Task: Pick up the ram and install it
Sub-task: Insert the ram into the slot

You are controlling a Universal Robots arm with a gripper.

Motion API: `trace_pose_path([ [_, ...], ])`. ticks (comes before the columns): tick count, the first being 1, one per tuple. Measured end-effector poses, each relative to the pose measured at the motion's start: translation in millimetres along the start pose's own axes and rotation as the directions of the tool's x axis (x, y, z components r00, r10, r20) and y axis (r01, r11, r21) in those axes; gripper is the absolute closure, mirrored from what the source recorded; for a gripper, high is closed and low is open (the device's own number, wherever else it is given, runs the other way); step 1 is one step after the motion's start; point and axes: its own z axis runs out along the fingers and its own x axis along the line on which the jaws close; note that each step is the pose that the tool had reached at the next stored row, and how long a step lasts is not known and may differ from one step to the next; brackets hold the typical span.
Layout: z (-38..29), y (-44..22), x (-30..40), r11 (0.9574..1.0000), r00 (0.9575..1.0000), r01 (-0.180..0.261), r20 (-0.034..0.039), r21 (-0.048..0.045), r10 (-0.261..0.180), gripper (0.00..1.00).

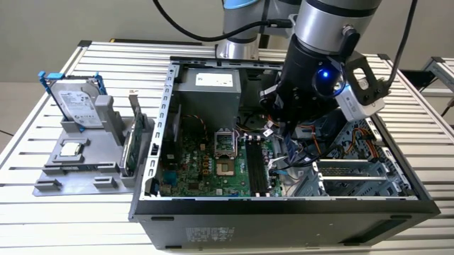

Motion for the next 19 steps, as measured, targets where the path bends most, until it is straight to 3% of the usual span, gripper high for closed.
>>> trace_pose_path([
  [19,10.0,1.6,2.0,1.0,1.0,0.0,-0.0035,0.0002,0.0,1.0],
])
